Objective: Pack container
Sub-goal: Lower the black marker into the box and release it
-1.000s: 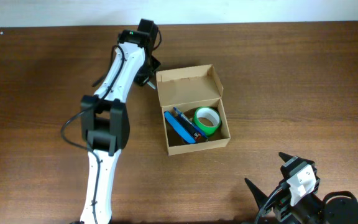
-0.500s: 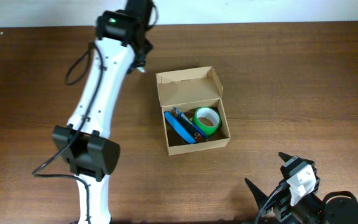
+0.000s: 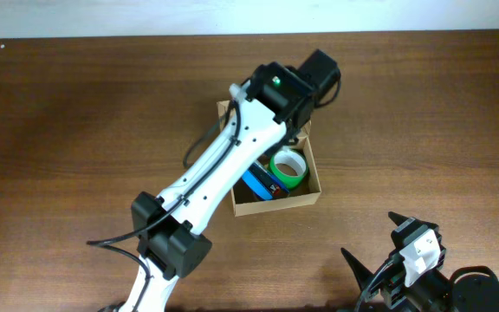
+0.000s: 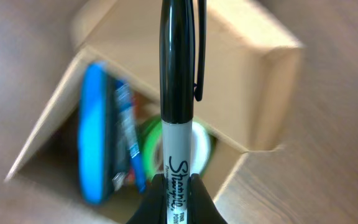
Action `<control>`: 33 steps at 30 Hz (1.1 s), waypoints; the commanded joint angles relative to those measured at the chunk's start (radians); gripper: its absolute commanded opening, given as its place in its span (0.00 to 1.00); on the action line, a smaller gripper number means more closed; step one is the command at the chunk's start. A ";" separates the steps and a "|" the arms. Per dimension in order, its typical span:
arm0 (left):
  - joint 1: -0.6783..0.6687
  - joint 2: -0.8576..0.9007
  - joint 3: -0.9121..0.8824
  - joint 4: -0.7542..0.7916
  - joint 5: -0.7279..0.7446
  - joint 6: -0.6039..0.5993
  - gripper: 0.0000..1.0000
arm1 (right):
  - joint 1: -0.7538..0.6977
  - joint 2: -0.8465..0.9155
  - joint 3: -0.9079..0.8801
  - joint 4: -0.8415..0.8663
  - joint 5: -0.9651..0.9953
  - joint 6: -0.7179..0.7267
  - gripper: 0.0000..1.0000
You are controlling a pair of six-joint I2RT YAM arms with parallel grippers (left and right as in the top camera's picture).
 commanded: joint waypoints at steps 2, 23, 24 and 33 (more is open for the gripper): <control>-0.043 -0.041 -0.019 -0.036 0.005 -0.307 0.02 | -0.004 -0.004 -0.002 0.003 0.013 0.005 0.99; -0.081 -0.041 -0.468 0.276 0.045 -0.480 0.16 | -0.004 -0.004 -0.002 0.003 0.013 0.005 0.99; -0.077 -0.041 -0.471 0.280 0.045 -0.480 0.19 | -0.004 -0.004 -0.002 0.003 0.013 0.005 0.99; -0.074 -0.042 -0.473 0.312 0.052 -0.480 0.34 | -0.004 -0.004 -0.002 0.003 0.013 0.005 0.99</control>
